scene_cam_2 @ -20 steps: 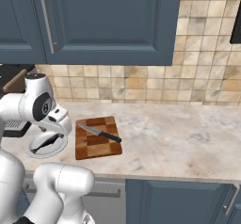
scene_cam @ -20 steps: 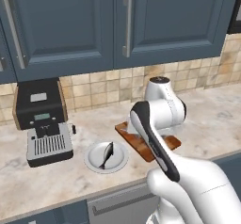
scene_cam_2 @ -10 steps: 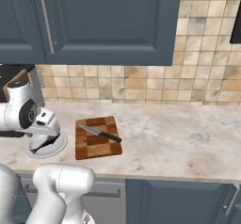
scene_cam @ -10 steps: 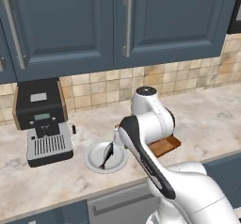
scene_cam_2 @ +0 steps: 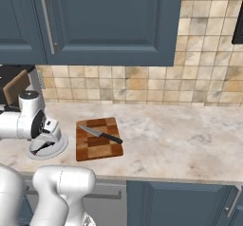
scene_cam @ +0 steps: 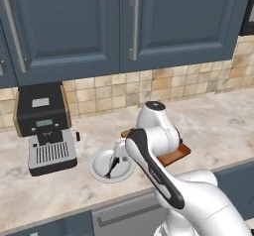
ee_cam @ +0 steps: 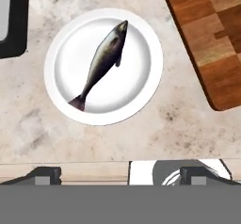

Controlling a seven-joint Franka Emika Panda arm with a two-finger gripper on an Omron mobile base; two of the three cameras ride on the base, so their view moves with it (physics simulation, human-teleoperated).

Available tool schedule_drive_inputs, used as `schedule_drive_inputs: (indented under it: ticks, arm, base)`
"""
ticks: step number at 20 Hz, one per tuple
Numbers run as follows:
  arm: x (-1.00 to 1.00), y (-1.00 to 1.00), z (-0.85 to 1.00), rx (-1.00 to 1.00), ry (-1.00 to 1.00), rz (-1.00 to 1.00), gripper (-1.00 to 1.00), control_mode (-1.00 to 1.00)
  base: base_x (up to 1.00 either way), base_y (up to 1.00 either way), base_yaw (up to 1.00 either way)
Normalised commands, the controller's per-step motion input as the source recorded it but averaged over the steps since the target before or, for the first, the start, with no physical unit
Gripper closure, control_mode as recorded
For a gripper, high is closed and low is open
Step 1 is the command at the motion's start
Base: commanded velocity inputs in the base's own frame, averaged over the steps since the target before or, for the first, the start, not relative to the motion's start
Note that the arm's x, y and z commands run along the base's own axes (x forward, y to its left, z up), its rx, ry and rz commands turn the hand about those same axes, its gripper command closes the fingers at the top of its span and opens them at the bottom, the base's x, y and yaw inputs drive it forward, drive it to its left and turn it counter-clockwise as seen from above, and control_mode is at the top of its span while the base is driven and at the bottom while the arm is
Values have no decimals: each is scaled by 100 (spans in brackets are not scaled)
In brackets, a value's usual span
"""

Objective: Pick up the knife from the drawer and place it on the cutting board. Then place the meat from the plate to the cutting board.

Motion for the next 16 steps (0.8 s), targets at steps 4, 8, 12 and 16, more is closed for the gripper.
schedule_drive_inputs:
  ticks: [4, 8, 12, 16]
  arm:
    - [29, 17, -23, 1, 0, 0, -100, -100]
    - [20, 17, -6, 0, 1, -7, -100, -100]
    - [18, 20, 0, 0, 1, -17, -100, -100]
    - [9, 21, -6, 0, 5, -22, -100, -100]
  base:
    - [0, 0, 0]
    - [0, 0, 0]
    - [0, 0, 0]
    - [0, 0, 0]
